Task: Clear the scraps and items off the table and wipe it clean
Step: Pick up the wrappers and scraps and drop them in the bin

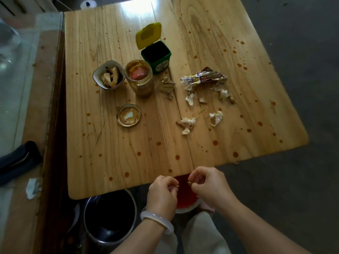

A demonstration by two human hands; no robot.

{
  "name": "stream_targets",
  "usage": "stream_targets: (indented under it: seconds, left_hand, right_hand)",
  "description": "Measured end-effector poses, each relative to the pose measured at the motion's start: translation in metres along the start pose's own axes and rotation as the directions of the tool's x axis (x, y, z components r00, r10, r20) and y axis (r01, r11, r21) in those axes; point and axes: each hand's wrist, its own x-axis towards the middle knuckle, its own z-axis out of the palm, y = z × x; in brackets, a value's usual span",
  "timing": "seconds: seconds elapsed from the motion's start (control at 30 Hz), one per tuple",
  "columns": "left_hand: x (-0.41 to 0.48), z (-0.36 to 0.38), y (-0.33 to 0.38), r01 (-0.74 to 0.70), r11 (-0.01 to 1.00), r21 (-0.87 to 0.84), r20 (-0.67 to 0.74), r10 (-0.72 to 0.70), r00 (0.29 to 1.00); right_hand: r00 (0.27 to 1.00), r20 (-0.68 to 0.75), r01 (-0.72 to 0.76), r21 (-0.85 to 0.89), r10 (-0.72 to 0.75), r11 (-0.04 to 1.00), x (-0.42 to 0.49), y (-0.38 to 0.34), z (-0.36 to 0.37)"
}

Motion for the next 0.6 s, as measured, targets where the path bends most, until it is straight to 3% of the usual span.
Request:
stream_targets:
  seconds: [0.2, 0.43, 0.6]
  left_hand:
    - [-0.002, 0.012, -0.009, 0.171, 0.985, 0.038, 0.032, -0.172, 0.985]
    - [-0.001, 0.011, -0.007, 0.181, 0.979, 0.095, 0.032, -0.185, 0.982]
    - [0.0, 0.011, 0.001, 0.113, 0.989, 0.097, 0.038, -0.117, 0.992]
  right_hand:
    - [0.999, 0.01, -0.04, 0.037, 0.04, 0.999, 0.0, 0.026, 0.026]
    - [0.998, 0.024, -0.054, 0.044, 0.053, 0.998, 0.005, 0.035, 0.03]
    - [0.999, 0.031, -0.017, 0.019, 0.016, 1.0, 0.008, 0.031, 0.027]
